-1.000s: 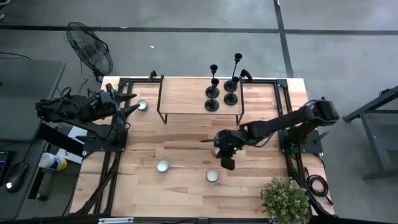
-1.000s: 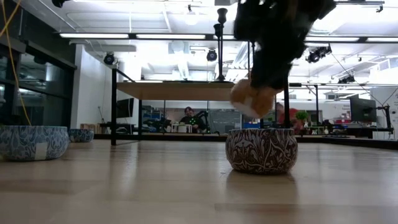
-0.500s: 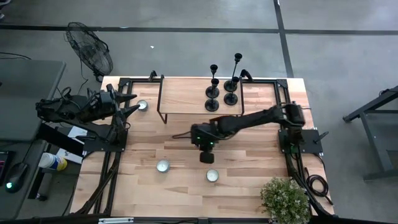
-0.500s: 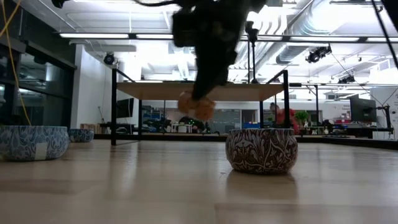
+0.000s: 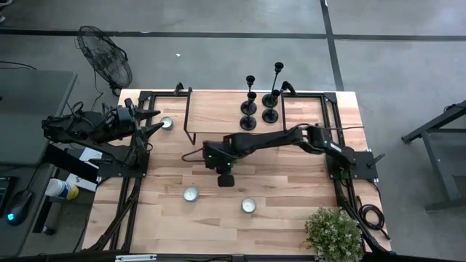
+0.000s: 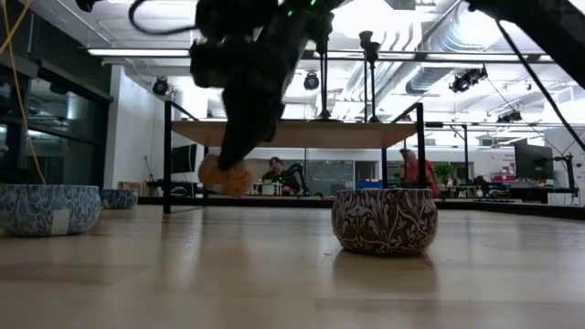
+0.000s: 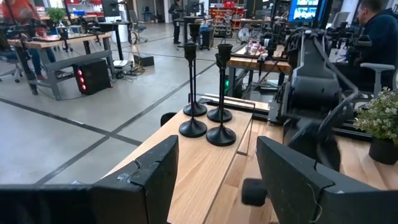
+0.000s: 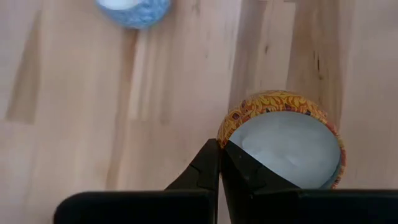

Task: Pick & Place candle stick holders
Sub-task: Move the yellow scented candle to the middle of the table

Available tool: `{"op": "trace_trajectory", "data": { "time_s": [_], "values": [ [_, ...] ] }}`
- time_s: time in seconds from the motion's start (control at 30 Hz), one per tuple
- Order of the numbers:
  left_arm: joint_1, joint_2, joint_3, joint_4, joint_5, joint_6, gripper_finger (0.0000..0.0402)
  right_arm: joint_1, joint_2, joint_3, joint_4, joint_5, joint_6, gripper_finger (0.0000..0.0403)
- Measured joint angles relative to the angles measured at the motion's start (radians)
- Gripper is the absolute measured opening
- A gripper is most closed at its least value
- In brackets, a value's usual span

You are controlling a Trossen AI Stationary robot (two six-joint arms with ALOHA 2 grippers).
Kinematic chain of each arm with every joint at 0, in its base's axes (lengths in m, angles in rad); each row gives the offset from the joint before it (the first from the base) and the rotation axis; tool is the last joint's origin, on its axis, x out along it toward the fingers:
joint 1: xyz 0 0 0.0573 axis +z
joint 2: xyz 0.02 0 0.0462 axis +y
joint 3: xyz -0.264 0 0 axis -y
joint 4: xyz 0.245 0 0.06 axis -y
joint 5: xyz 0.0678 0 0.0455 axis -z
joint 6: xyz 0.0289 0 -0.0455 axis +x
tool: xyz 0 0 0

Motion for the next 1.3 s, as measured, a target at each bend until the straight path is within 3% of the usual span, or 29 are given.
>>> {"op": "trace_trajectory", "data": {
  "time_s": [0.8,1.3],
  "values": [
    [0.0,0.0,0.0,0.0,0.0,-0.002,0.0211,-0.006,0.042,0.012,-0.025,0.002,0.26,0.0],
    [0.0,0.0,0.0,0.0,0.0,-0.004,0.0211,-0.001,0.041,0.012,-0.043,-0.001,0.262,0.0]
  ]
}}
